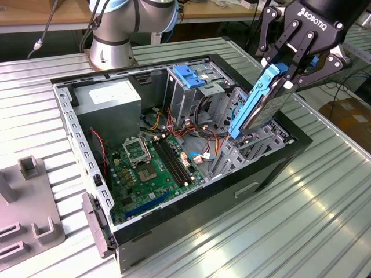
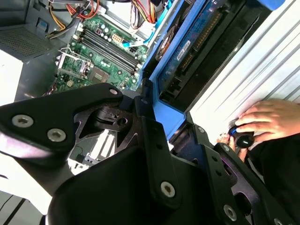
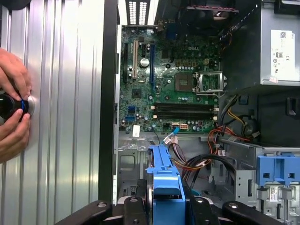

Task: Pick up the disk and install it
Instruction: 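Insert the disk into the insertion slot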

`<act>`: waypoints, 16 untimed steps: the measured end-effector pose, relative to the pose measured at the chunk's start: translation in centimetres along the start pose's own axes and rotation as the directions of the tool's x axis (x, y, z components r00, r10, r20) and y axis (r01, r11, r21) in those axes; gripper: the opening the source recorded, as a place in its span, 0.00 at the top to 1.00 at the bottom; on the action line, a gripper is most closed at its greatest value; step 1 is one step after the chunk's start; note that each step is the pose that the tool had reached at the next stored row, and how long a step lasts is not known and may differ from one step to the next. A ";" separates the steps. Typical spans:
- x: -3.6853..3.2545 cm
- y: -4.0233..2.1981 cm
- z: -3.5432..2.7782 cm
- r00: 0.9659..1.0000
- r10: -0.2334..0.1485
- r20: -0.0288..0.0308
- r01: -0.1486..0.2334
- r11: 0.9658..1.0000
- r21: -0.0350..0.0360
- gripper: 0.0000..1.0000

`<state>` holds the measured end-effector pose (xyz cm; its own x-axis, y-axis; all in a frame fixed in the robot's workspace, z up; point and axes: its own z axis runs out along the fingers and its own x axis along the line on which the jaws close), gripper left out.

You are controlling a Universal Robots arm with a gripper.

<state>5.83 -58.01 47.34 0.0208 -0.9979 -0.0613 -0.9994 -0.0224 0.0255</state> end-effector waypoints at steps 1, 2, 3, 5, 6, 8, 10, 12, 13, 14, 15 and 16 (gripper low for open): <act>0.01 -0.04 0.08 1.000 0.001 -0.001 -0.001 1.000 0.000 0.63; 0.05 -0.15 0.25 1.000 0.003 -0.001 -0.003 1.000 0.000 0.63; 0.06 -0.21 0.32 1.000 0.003 -0.001 -0.003 1.000 0.000 0.63; 0.06 -0.24 0.34 1.000 0.003 -0.002 -0.003 1.000 0.000 0.63; 0.06 -0.25 0.35 1.000 0.003 -0.002 -0.003 1.000 0.000 0.63; 0.06 -0.25 0.36 1.000 0.003 -0.002 -0.003 1.000 0.000 0.63; 0.07 -0.26 0.36 1.000 0.003 -0.002 -0.003 1.000 0.000 0.63; 0.07 -0.27 0.36 1.000 0.003 -0.001 -0.003 1.000 0.000 0.63; 0.06 -0.27 0.36 1.000 0.003 -0.002 -0.003 1.000 0.000 0.63; 0.06 -0.30 0.36 1.000 0.003 -0.001 -0.003 1.000 0.000 0.63; 0.07 -0.36 0.37 1.000 0.003 -0.001 -0.003 1.000 0.000 0.63; 0.07 -0.43 0.38 1.000 0.003 -0.002 -0.003 1.000 0.000 0.63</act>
<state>6.25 -58.05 46.94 0.0179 -0.9981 -0.0597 -0.9995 -0.0194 0.0256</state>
